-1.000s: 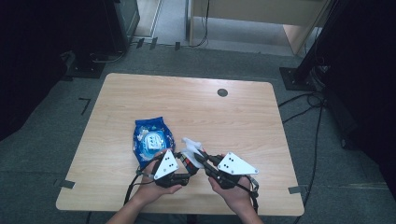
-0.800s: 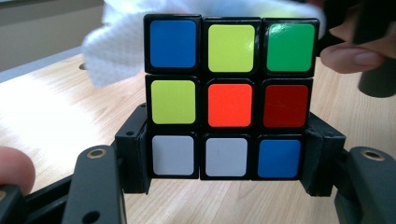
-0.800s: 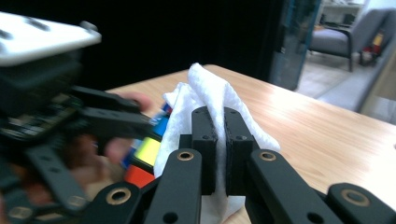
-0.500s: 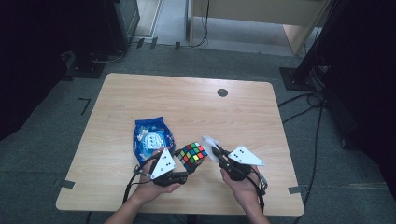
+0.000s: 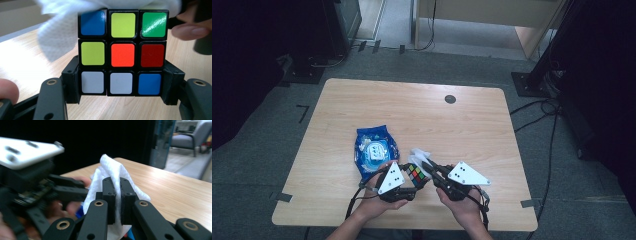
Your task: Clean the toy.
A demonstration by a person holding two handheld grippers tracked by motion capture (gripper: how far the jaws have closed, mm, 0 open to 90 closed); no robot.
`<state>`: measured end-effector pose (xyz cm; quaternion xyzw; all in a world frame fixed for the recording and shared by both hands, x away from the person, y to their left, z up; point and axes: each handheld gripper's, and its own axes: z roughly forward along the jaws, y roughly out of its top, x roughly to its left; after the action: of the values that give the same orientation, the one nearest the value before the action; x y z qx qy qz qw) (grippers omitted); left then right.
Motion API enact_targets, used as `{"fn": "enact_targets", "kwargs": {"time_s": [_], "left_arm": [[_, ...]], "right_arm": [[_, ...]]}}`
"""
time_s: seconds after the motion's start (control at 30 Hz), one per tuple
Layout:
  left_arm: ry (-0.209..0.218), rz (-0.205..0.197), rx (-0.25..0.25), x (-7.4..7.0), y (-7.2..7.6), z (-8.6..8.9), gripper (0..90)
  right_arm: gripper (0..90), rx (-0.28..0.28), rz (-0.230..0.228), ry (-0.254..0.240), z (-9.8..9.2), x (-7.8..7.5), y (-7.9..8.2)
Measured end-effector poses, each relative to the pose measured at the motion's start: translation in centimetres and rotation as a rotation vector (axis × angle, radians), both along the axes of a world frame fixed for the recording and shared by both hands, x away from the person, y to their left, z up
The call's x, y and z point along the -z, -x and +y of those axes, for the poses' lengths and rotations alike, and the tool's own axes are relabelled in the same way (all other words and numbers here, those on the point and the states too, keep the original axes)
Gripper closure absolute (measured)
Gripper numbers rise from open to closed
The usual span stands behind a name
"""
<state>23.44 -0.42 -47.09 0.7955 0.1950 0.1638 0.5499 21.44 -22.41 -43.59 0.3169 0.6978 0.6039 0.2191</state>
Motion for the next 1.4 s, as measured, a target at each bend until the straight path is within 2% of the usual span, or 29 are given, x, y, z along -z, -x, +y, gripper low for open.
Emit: {"fn": "enact_targets", "kwargs": {"time_s": [0.07, 0.17, 0.23, 0.3, 0.33, 0.4, 0.47, 0.53, 0.6, 0.73, 0.8, 0.87, 0.97, 1.1, 1.2, 1.27, 1.4], "left_arm": [[0.002, 0.000, 0.001, -0.1, 0.0, 0.0, 34.4], [0.001, -0.001, 0.000, -0.1, 0.0, 0.1, 34.4], [0.017, 0.005, -0.001, -0.1, -0.2, 0.3, 34.4], [0.034, 0.014, -0.012, -0.4, -0.4, 0.6, 34.4], [0.032, 0.016, -0.019, -0.5, -0.6, 0.7, 34.4], [0.038, 0.029, -0.036, -0.5, -1.0, 1.2, 34.4], [0.050, 0.053, -0.053, -0.4, -1.4, 1.6, 34.4], [0.052, 0.060, -0.066, -0.5, -1.7, 1.9, 34.3], [0.057, 0.063, -0.072, -0.6, -1.8, 2.0, 34.3], [0.062, 0.071, -0.077, -0.9, -2.0, 2.3, 34.3], [0.067, 0.086, -0.076, -1.1, -2.2, 2.4, 34.4], [0.067, 0.100, -0.075, -1.3, -2.3, 2.5, 34.3], [0.076, 0.119, -0.074, -1.5, -2.4, 2.6, 34.3], [0.080, 0.139, -0.072, -1.8, -2.6, 2.8, 34.3], [0.076, 0.164, -0.055, -2.0, -2.7, 2.7, 34.3], [0.075, 0.190, -0.036, -2.0, -2.7, 2.6, 34.3], [0.049, 0.217, -0.006, -2.1, -2.7, 2.1, 34.3]], "right_arm": [[86.4, 0.017, 0.022, -0.018, -0.6, 0.2, -0.3], [86.4, 0.054, 0.038, -0.003, -1.3, 0.7, -0.8], [86.5, 0.105, 0.051, 0.031, -2.0, 1.4, -1.3], [86.6, 0.157, 0.089, 0.050, -2.9, 2.2, -2.0], [86.6, 0.205, 0.116, 0.042, -3.7, 2.8, -2.4], [86.5, 0.252, 0.160, 0.018, -4.8, 3.6, -3.0], [86.1, 0.286, 0.163, 0.032, -5.6, 4.3, -3.4], [83.8, 0.288, 0.163, 0.031, -5.8, 4.5, -3.6], [76.5, 0.279, 0.135, 0.034, -5.9, 4.6, -3.7], [54.9, 0.242, 0.068, 0.038, -5.7, 4.3, -3.6], [49.3, 0.193, 0.016, 0.074, -5.4, 4.2, -3.3], [42.0, 0.119, -0.046, 0.120, -4.6, 4.2, -2.9], [36.3, 0.041, -0.131, 0.210, -3.4, 4.5, -2.4], [30.3, -0.029, -0.206, 0.271, -1.8, 5.0, -1.9], [26.4, -0.058, -0.274, 0.313, -0.9, 4.9, -1.5], [24.0, -0.059, -0.320, 0.345, -0.5, 4.8, -1.3], [22.5, -0.064, -0.418, 0.419, 0.4, 4.6, -0.7]]}}
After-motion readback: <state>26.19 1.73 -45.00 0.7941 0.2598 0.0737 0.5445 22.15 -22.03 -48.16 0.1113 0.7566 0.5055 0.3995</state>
